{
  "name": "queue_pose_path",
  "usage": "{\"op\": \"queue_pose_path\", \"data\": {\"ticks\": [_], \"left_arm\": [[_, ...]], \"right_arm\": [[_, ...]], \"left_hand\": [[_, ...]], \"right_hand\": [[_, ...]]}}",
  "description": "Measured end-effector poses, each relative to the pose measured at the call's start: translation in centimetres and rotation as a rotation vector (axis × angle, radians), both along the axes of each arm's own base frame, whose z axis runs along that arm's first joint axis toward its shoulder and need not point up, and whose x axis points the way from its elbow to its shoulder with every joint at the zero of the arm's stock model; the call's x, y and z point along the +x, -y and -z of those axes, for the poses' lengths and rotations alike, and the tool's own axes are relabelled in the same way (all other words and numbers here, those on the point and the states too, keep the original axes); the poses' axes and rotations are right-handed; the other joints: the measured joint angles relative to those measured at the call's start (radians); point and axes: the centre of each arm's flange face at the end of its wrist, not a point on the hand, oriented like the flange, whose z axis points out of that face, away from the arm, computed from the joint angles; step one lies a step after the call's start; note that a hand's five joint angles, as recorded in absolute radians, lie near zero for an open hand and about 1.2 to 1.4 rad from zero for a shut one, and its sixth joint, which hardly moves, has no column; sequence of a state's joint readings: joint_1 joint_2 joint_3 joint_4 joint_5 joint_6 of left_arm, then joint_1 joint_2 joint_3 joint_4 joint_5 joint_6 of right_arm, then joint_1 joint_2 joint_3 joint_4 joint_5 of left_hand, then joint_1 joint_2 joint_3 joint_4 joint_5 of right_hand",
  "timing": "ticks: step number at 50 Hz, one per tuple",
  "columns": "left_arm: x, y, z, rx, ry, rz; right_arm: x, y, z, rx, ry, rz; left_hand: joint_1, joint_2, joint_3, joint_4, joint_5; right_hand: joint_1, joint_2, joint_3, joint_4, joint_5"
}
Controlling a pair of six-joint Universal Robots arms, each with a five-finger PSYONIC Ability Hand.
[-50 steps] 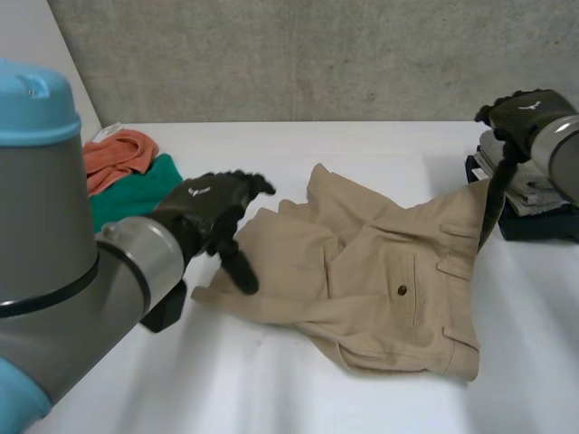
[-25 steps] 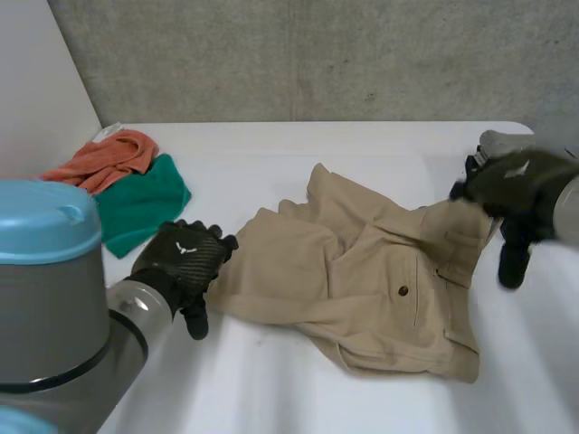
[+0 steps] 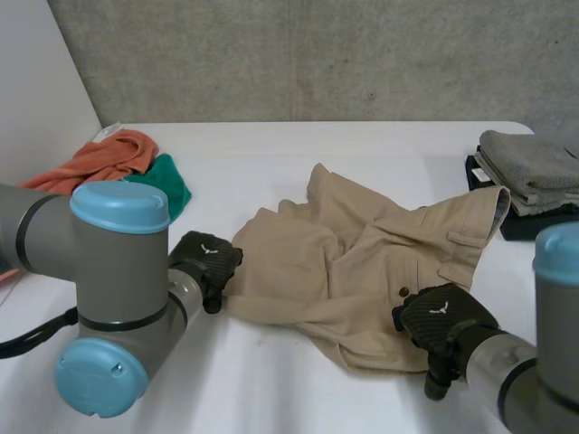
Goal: Fold the laundry.
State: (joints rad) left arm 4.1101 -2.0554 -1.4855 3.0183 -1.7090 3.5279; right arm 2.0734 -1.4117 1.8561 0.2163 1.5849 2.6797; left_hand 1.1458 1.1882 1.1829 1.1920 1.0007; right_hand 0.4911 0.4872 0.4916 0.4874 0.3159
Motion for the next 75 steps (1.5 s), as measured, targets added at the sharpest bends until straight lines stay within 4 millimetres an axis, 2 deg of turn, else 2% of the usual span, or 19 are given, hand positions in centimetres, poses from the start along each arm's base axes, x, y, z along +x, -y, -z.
{"op": "queue_pose_path", "data": {"ticks": [5,8,11,22,24,25,26,27,28,34,42,51,56,58,60,64,73,74,75], "left_arm": [[-0.2,0.0,-0.2,0.009,0.004,0.005],[-0.3,-0.3,-0.6,0.011,0.002,0.011],[-0.3,-0.5,-1.2,0.003,-0.008,0.017],[0.4,-1.0,-7.8,-0.128,-0.153,0.039],[0.5,-1.2,-8.7,-0.141,-0.177,0.048],[0.6,-1.3,-8.8,-0.14,-0.184,0.053],[0.6,-1.4,-8.7,-0.134,-0.185,0.055],[0.6,-1.5,-8.5,-0.123,-0.183,0.056],[0.7,-1.6,-8.1,-0.111,-0.179,0.055],[1.3,-1.7,-4.8,-0.017,-0.127,0.015],[1.2,-0.4,-1.9,0.018,-0.126,-0.026],[-0.5,1.3,-0.1,0.023,-0.152,0.004],[-1.7,1.6,1.3,0.042,-0.141,0.028],[-2.0,1.9,1.6,0.04,-0.131,0.03],[-2.1,2.2,1.4,0.027,-0.124,0.022],[-1.6,2.8,-0.9,-0.041,-0.123,-0.022],[1.4,-1.0,-15.3,-0.367,-0.357,-0.009],[1.4,-1.0,-15.3,-0.367,-0.357,-0.009],[2.2,-2.5,-18.3,-0.439,-0.416,0.015]], "right_arm": [[0.3,1.1,1.8,-0.097,0.022,0.022],[0.3,2.1,2.3,-0.163,0.033,0.043],[0.3,2.8,1.9,-0.212,0.045,0.057],[0.9,3.6,-5.7,-0.397,0.156,0.039],[0.9,3.3,-7.0,-0.392,0.17,0.022],[0.9,3.0,-7.3,-0.376,0.172,0.012],[0.9,2.8,-7.4,-0.359,0.172,0.006],[0.9,2.7,-7.3,-0.335,0.171,0.0],[1.0,2.5,-7.1,-0.308,0.169,-0.006],[1.1,2.4,-5.3,-0.194,0.161,0.002],[1.7,1.5,-5.3,-0.2,0.177,-0.027],[2.2,-1.9,-9.5,-0.318,0.282,-0.142],[2.2,-3.0,-11.4,-0.358,0.338,-0.188],[2.2,-3.0,-12.1,-0.375,0.356,-0.196],[2.1,-2.9,-12.6,-0.386,0.364,-0.192],[1.8,-1.6,-13.5,-0.414,0.364,-0.15],[0.0,2.3,-17.2,-0.489,0.372,-0.014],[0.0,2.3,-17.2,-0.489,0.372,-0.014],[-0.3,2.5,-18.5,-0.508,0.389,0.003]], "left_hand": [[0.0,0.002,0.001,0.0,0.0],[0.0,0.002,0.001,0.0,0.0],[0.0,0.002,0.001,0.0,0.0],[0.0,0.002,0.001,0.0,0.0],[-0.026,-0.03,-0.018,-0.02,-0.019],[-0.199,-0.205,-0.183,-0.188,-0.179],[-0.199,-0.205,-0.183,-0.188,-0.179],[-0.586,-0.539,-0.531,-0.543,-0.528],[-0.698,-0.677,-0.658,-0.673,-0.657],[-0.89,-0.932,-0.927,-0.942,-0.93],[-0.89,-0.933,-0.927,-0.942,-0.931],[-0.888,-0.932,-0.926,-0.94,-0.928],[-0.624,-0.685,-0.681,-0.704,-0.688],[-0.115,-0.205,-0.225,-0.225,-0.216],[0.016,-0.042,-0.052,-0.048,-0.044],[0.016,0.0,-0.004,0.0,-0.019],[0.016,0.004,-0.002,0.001,-0.019],[0.016,0.004,-0.002,0.001,-0.019],[0.016,0.005,0.001,0.003,-0.019]], "right_hand": [[0.249,0.256,0.248,0.252,0.248],[0.566,0.632,0.617,0.621,0.609],[0.575,0.672,0.673,0.682,0.651],[0.575,0.672,0.688,0.704,0.67],[0.575,0.672,0.688,0.706,0.67],[0.575,0.672,0.688,0.707,0.67],[0.575,0.672,0.688,0.707,0.671],[0.575,0.672,0.688,0.709,0.67],[0.575,0.672,0.688,0.71,0.67],[0.575,0.672,0.688,0.712,0.67],[0.575,0.672,0.688,0.714,0.67],[0.575,0.672,0.688,0.716,0.67],[0.575,0.672,0.693,0.716,0.67],[0.575,0.672,0.693,0.716,0.67],[0.575,0.672,0.693,0.716,0.67],[0.575,0.672,0.693,0.716,0.67],[0.575,0.672,0.693,0.716,0.67],[0.575,0.672,0.693,0.716,0.67],[0.575,0.672,0.693,0.716,0.67]]}}
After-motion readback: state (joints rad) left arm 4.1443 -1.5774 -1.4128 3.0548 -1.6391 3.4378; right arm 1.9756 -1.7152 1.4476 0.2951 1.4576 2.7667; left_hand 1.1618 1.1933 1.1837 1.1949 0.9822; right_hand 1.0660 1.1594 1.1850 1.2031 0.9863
